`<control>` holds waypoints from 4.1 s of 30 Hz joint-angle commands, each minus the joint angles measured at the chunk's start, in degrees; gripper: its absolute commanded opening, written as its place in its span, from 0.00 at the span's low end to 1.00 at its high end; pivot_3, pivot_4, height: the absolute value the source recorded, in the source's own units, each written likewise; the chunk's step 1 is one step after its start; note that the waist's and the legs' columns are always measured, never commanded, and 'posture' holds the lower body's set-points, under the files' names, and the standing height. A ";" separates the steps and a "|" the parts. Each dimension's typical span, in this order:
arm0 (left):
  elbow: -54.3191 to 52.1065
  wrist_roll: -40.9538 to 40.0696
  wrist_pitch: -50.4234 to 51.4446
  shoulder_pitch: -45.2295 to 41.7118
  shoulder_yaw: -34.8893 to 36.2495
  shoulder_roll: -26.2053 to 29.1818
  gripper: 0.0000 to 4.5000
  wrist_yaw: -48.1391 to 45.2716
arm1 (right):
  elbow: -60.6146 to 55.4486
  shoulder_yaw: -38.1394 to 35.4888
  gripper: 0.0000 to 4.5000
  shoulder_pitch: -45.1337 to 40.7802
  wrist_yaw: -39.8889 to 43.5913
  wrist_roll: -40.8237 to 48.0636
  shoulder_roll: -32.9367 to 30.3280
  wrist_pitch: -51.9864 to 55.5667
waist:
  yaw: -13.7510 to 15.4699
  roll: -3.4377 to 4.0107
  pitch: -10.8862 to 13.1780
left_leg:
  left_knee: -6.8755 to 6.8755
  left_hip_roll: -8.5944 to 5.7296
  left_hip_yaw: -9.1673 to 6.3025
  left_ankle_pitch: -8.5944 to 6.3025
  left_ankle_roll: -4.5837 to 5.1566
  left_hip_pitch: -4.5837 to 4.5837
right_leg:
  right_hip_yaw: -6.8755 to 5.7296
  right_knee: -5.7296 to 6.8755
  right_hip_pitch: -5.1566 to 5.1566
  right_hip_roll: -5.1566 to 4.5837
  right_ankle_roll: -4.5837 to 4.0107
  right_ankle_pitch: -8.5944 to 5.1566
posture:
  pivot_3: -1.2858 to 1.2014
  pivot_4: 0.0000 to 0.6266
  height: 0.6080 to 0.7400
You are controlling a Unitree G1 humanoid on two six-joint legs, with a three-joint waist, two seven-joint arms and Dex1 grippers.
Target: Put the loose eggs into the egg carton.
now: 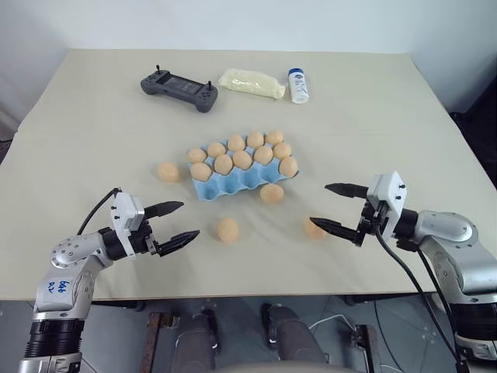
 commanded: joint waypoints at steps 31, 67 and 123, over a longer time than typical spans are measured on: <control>4.50 0.11 -1.00 -6.86 -2.47 0.89 1.00 -7.08 | -24.26 -18.55 1.00 25.75 -2.42 9.95 -11.58 18.54 | -0.05 -0.02 -0.01 | 0.19 -0.12 0.08 -0.15 0.17 0.05 | -1.11 -0.05 0.13 -0.55 0.11 0.08 | 0.52 0.24 1.00; 0.36 -1.78 -10.04 3.60 2.50 1.58 1.00 -7.97 | -3.68 6.52 0.44 -2.52 -9.38 -4.43 -0.09 12.73 | -0.04 -0.01 -0.01 | 0.06 0.00 0.30 -0.23 0.18 -0.05 | -1.41 -0.30 -0.14 -0.74 -0.06 0.27 | 0.52 0.24 1.00; -1.13 -1.33 -11.79 6.80 2.86 -0.47 1.00 -2.81 | 3.24 6.92 0.99 -18.24 -3.56 -6.44 9.15 3.50 | 0.16 0.04 0.01 | 0.06 0.07 0.98 -0.38 0.12 -0.19 | -4.77 0.45 -0.91 -2.55 0.25 0.49 | 0.52 0.24 1.00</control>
